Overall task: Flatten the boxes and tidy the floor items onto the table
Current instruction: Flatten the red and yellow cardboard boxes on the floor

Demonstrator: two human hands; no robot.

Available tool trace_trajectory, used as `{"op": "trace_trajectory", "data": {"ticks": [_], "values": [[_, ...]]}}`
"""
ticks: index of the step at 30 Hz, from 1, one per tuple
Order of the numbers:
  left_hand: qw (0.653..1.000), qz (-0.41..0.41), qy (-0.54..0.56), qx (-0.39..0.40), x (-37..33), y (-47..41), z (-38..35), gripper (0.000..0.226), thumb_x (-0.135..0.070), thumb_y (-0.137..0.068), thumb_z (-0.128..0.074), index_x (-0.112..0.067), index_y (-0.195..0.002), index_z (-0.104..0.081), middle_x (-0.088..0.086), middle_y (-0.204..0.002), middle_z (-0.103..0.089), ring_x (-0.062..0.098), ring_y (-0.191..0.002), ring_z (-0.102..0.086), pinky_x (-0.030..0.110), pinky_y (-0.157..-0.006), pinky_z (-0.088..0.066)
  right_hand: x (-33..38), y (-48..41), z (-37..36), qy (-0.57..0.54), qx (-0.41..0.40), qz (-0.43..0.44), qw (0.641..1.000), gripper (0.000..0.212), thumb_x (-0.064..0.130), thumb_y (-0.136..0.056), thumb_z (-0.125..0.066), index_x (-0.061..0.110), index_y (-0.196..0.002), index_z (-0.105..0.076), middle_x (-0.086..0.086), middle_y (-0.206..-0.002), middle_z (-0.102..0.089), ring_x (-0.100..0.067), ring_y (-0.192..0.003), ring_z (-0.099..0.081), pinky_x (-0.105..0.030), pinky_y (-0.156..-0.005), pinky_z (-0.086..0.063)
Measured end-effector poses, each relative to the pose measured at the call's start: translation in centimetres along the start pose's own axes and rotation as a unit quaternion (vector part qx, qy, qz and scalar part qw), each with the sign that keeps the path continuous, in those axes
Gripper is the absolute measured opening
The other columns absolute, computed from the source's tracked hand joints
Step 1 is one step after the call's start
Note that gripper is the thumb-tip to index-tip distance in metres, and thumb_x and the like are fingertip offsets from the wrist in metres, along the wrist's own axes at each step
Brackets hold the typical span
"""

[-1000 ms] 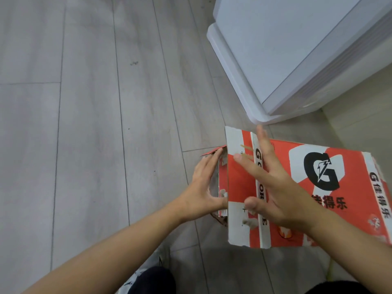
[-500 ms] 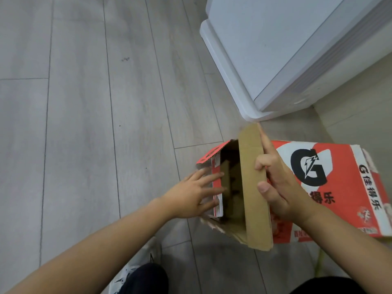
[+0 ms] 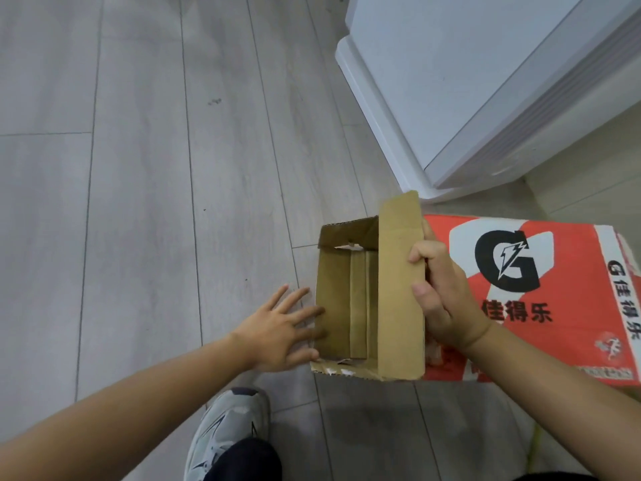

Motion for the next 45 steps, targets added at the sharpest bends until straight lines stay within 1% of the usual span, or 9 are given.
{"op": "trace_trajectory", "data": {"ticks": [4,7,10,16,20,25,31,36,45], "values": [[0.997,0.051,0.063,0.006,1.4,0.7,-0.7,0.06,-0.064,-0.1,-0.002,-0.045,-0.157,-0.01,-0.012,-0.166,0.006,0.026,-0.149,0.029,0.052,-0.121,0.016,-1.0,-4.4,-0.5,0.038,-0.041,-0.001,0.998,0.021,0.029,-0.091,-0.036,0.013,-0.105,-0.037,0.005,-0.102,-0.041,0.015,-0.081,-0.047,-0.003,-0.07,-0.031],[0.982,0.12,0.108,-0.099,3.2,1.0,1.2,0.061,-0.056,-0.103,-0.003,-0.035,-0.157,-0.02,-0.007,-0.167,-0.013,0.021,-0.153,0.013,0.049,-0.125,-0.001,-4.3,-8.3,-1.8,0.047,-0.017,-0.032,0.998,0.027,0.032,-0.098,-0.035,0.016,-0.118,-0.042,-0.01,-0.13,-0.05,-0.008,-0.101,-0.058,-0.009,-0.084,-0.036],[0.931,0.181,0.168,-0.27,5.3,1.4,4.4,0.056,-0.045,-0.107,-0.018,-0.02,-0.151,-0.041,0.002,-0.159,-0.035,0.023,-0.154,-0.011,0.053,-0.12,-0.025,-9.5,-10.2,-4.7,0.095,0.067,-0.124,0.985,0.044,0.043,-0.102,-0.035,0.037,-0.145,-0.03,0.0,-0.164,-0.014,-0.022,-0.149,-0.021,-0.036,-0.118,-0.02],[0.907,0.08,0.118,-0.397,3.2,-2.3,9.9,0.047,-0.031,-0.104,-0.039,-0.011,-0.145,-0.05,0.01,-0.156,-0.039,0.031,-0.151,-0.023,0.052,-0.12,-0.026,-16.3,-2.1,-11.6,0.221,0.211,-0.252,0.918,0.057,0.052,-0.102,-0.023,0.035,-0.155,-0.013,0.0,-0.165,0.005,-0.015,-0.15,0.016,-0.05,-0.121,0.008],[0.957,0.056,0.084,-0.272,0.6,-7.6,9.0,0.05,-0.043,-0.104,-0.033,-0.027,-0.151,-0.041,0.004,-0.163,-0.028,0.028,-0.154,-0.011,0.055,-0.122,-0.016,-16.7,4.9,-11.5,0.265,0.151,-0.289,0.907,0.055,0.052,-0.102,-0.02,0.039,-0.155,-0.009,0.006,-0.164,0.011,-0.016,-0.15,0.019,-0.056,-0.12,-0.004],[0.999,-0.001,-0.022,-0.04,-2.0,-14.3,5.0,0.057,-0.062,-0.1,-0.014,-0.047,-0.155,-0.011,-0.003,-0.168,0.005,0.029,-0.153,0.016,0.059,-0.121,0.003,-16.4,12.8,-12.4,0.241,0.164,-0.445,0.847,0.08,0.083,-0.083,-0.009,0.047,-0.148,0.021,0.006,-0.158,0.032,-0.027,-0.145,0.031,-0.071,-0.11,0.007],[0.995,-0.018,-0.101,0.015,-1.9,-19.6,4.4,0.064,-0.067,-0.097,-0.024,-0.055,-0.152,0.005,-0.006,-0.164,0.026,0.032,-0.147,0.03,0.069,-0.116,0.006,-13.6,14.3,-16.3,0.193,0.176,-0.496,0.828,0.117,0.096,-0.064,-0.028,0.036,-0.145,0.032,-0.007,-0.149,0.047,-0.04,-0.133,0.046,-0.078,-0.095,0.023],[0.992,-0.034,-0.113,0.037,-4.1,-22.4,3.5,0.067,-0.076,-0.087,-0.006,-0.058,-0.149,0.014,-0.008,-0.16,0.034,0.035,-0.146,0.032,0.075,-0.112,0.003,-15.2,16.5,-14.8,0.19,0.159,-0.513,0.822,0.119,0.091,-0.067,-0.042,0.04,-0.142,0.035,-0.005,-0.151,0.044,-0.04,-0.135,0.043,-0.079,-0.091,0.025],[0.992,-0.032,-0.097,0.076,-10.3,-30.7,5.0,0.063,-0.071,-0.096,-0.019,-0.059,-0.147,0.017,-0.006,-0.16,0.033,0.039,-0.145,0.032,0.077,-0.11,0.004,-21.3,21.2,-6.8,0.162,0.184,-0.515,0.821,0.116,0.078,-0.073,-0.058,0.049,-0.139,0.034,0.008,-0.151,0.044,-0.037,-0.137,0.041,-0.081,-0.097,0.016]]}}
Point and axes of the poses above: each hand's wrist, its own y-axis away from the middle knuckle, its own z-axis out of the back of the hand, x = y × z, the point moved 8 cm from there along -y, towards the middle knuckle
